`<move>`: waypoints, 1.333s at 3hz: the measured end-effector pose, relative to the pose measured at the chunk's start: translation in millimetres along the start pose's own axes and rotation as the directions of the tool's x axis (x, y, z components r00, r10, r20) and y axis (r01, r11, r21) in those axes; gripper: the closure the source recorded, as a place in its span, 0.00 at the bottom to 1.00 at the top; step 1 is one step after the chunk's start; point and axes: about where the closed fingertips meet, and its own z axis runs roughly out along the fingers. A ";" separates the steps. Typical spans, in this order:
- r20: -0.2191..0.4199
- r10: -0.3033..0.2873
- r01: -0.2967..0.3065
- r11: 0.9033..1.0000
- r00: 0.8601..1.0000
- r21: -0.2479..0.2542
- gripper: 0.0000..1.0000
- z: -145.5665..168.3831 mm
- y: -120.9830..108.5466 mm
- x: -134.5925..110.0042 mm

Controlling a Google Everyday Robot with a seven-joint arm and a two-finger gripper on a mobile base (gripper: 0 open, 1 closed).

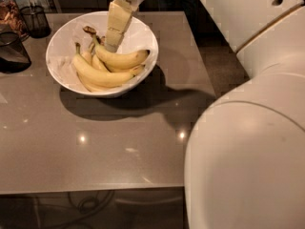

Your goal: Pick banana from white bowl

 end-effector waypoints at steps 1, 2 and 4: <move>-0.012 0.013 -0.014 1.000 1.000 -0.021 0.08 22.7 -10.2 -11.4; -0.031 0.037 -0.038 0.998 0.999 -0.044 0.22 42.9 -16.1 -12.7; -0.069 0.079 -0.084 0.994 0.995 -0.074 0.34 71.7 -22.7 -9.4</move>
Offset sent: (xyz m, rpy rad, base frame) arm 0.0113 0.0023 -0.0537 -0.1182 0.2023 -0.0337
